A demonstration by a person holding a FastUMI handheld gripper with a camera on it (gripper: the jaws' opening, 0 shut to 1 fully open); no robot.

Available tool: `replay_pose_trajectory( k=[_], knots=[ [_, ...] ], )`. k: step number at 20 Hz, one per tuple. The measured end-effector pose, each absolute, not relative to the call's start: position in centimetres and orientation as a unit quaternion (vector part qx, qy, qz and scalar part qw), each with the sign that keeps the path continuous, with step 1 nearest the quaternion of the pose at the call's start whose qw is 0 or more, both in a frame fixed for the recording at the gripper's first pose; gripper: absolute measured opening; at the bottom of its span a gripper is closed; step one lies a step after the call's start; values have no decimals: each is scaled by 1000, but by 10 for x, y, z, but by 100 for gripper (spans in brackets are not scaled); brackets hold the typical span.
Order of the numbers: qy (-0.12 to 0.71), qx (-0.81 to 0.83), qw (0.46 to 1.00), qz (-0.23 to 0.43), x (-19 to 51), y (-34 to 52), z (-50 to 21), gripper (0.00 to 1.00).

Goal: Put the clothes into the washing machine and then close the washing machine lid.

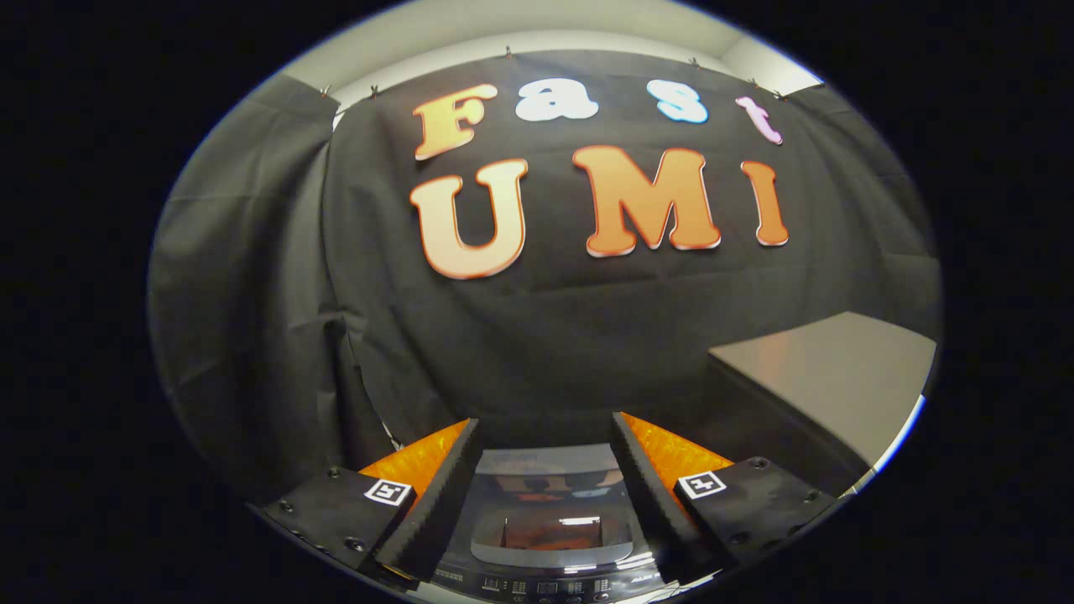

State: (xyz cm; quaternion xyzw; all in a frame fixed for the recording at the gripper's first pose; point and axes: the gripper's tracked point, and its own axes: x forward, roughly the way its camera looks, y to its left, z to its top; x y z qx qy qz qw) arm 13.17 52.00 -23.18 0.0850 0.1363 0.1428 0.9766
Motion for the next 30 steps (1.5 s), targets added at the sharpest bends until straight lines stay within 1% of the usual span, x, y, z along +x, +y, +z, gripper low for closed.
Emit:
replay_pose_trajectory(
  k=[3,8,16,22,30],
  knots=[
    [100,87,981,138,123,498,-184,99],
    [64,90,985,136,93,447,-137,99],
    [21,78,989,126,28,336,-66,99],
    [5,42,992,116,-16,266,-45,99],
    [10,31,991,130,-55,223,-39,99]
  ],
)
